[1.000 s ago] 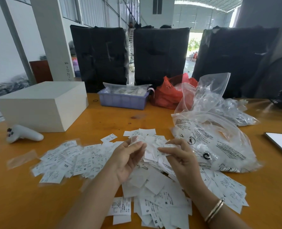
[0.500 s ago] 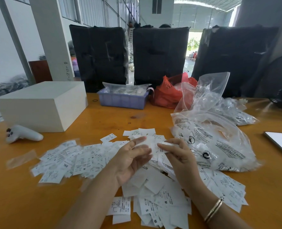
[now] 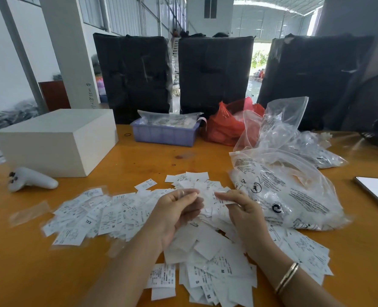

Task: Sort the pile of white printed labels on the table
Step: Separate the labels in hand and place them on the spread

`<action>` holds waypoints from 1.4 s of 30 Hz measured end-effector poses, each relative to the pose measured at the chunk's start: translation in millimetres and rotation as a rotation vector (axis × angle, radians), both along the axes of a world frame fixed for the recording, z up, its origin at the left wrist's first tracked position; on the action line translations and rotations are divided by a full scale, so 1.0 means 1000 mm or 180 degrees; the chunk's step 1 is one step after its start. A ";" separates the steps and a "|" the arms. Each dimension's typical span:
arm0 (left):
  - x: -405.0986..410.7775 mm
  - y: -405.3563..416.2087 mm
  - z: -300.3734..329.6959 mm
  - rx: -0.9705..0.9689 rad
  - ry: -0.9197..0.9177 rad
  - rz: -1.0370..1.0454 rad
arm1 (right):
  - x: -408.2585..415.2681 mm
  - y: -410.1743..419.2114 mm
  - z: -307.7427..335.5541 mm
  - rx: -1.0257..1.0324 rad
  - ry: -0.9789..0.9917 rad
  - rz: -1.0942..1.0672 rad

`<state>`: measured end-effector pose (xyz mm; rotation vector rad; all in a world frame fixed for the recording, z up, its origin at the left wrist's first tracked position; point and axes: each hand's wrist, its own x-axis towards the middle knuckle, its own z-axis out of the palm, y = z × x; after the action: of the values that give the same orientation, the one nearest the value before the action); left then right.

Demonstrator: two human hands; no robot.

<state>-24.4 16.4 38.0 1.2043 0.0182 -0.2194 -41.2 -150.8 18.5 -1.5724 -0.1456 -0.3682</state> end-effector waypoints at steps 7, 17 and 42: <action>-0.001 0.000 0.004 -0.0053 0.0089 0.0038 | -0.004 -0.004 0.000 0.0116 -0.0184 0.0325; -0.001 0.001 0.005 -0.0174 0.0165 0.0028 | -0.003 -0.005 -0.002 0.0259 -0.0289 0.0548; 0.002 0.007 0.004 -0.0444 0.0309 -0.0090 | -0.002 -0.009 -0.005 0.0048 -0.0674 0.0022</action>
<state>-22.5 23.2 42.1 1.0549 0.0694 -0.2992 -43.5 -159.8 13.0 -1.5153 -0.3109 -0.5290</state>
